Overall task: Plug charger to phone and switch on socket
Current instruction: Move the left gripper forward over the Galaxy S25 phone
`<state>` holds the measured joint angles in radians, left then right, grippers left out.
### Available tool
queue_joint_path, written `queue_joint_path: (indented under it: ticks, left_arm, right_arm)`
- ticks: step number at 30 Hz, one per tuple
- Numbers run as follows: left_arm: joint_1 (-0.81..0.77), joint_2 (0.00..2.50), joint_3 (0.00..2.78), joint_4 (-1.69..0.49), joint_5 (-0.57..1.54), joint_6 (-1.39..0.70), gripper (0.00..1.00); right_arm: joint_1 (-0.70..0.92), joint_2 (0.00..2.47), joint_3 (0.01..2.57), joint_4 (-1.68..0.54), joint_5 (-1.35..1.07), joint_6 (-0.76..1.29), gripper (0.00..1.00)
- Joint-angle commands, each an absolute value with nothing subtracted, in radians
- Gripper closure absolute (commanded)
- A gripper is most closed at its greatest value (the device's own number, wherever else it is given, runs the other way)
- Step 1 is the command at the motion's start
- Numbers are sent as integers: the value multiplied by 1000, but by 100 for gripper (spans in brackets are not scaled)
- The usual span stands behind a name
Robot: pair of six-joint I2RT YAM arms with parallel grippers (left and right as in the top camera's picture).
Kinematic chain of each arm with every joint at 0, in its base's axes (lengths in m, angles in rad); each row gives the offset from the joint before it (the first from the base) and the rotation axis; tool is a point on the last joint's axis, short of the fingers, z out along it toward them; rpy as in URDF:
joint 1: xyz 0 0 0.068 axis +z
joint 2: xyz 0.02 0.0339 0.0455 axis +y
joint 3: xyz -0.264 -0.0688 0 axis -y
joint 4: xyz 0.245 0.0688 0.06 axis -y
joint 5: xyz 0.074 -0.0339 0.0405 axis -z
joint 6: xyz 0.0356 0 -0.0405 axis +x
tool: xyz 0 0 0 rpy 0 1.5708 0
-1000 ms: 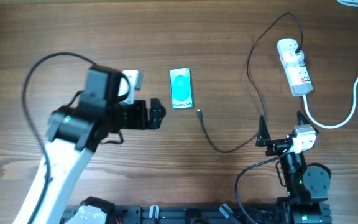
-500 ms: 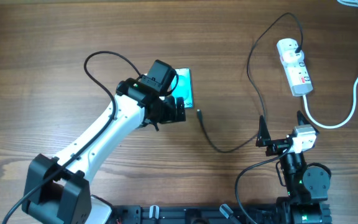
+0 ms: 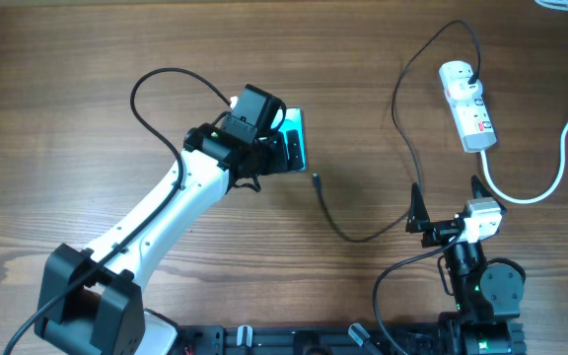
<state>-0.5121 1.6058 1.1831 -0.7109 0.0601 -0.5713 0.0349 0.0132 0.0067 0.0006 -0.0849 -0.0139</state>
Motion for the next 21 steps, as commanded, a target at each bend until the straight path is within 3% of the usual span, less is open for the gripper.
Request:
queue_joint_path:
  ticks: [1,9,21]
  left_arm:
    - [-506,1614,1192,-710,-41,-585,0]
    - [-506,1618,1192,-608,-69,-585,0]
    - [-506,1730,1192,-624,-68,-585,0]
  right_arm:
    - [40,9,5,2,-78,-26,0]
    - [40,9,5,2,-78,-26,0]
    - [40,9,6,2,-78,-26,0]
